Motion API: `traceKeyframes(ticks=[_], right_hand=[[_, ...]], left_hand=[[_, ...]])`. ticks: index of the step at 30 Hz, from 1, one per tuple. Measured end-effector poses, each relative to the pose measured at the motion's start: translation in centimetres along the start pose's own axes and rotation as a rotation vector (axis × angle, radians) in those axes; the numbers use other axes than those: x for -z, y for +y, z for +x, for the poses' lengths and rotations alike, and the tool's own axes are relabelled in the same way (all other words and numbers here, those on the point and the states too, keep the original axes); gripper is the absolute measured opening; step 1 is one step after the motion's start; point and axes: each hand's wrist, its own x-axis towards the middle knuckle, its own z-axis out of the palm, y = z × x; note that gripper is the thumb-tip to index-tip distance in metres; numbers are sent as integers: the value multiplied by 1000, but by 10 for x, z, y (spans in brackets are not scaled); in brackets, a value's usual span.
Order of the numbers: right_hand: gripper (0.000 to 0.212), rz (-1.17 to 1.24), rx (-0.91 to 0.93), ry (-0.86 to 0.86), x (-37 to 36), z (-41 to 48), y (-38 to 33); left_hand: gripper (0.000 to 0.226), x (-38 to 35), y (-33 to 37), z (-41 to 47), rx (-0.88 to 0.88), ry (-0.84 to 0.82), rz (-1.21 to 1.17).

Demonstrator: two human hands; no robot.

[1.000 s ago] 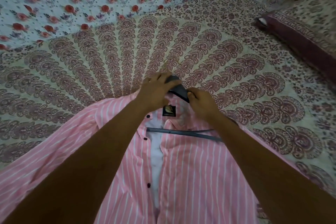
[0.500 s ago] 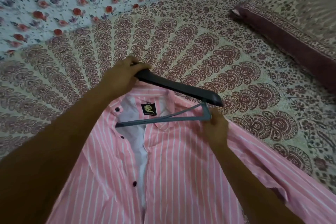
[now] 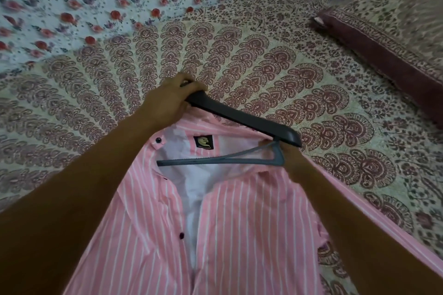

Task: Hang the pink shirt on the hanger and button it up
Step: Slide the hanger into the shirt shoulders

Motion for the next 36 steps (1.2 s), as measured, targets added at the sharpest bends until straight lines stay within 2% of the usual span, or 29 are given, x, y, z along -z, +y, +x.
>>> traceKeyframes(ticks=[2,5,7,10,14,16,18,21,23,26,27,29,31,33,35,36], right_hand=[[21,-58,55,36,21,5,-10],[11,-193,22,107,42,12,-31],[12,-285,14,132,42,15,-42],[9,-373,82,219,39,15,-51],[12,-533,169,377,31,17,-56],[12,-481,167,370,22,16,-62],[9,-341,175,284,10,17,-65],[16,-197,118,144,-17,14,-59],[28,-80,119,169,-40,16,-49],[18,84,206,202,-78,13,-37],[20,88,233,211,-88,13,-31],[30,-64,313,230,-103,15,-20],[18,-463,343,221,-111,17,-16],[44,-903,298,181,-115,22,-9],[61,-1079,279,133,-118,25,-1],[62,-1101,275,124,-120,28,3]], left_hand=[[51,-2,7,2,-39,-26,31],[51,-10,19,4,-35,-76,126],[53,-14,24,5,-13,-92,206],[59,-15,30,5,24,-82,305],[54,-18,36,5,90,-29,417],[53,-23,41,3,113,-14,441],[52,-31,46,1,109,-16,457],[53,-40,51,1,109,-44,451],[57,-44,47,4,127,-62,434],[55,-44,36,13,145,-71,377],[54,-43,32,16,142,-86,348],[55,-41,25,22,142,-130,296],[56,-43,19,26,141,-156,257],[59,-48,11,26,150,-153,163],[61,-52,5,21,166,-155,38],[59,-54,1,16,173,-171,19]])
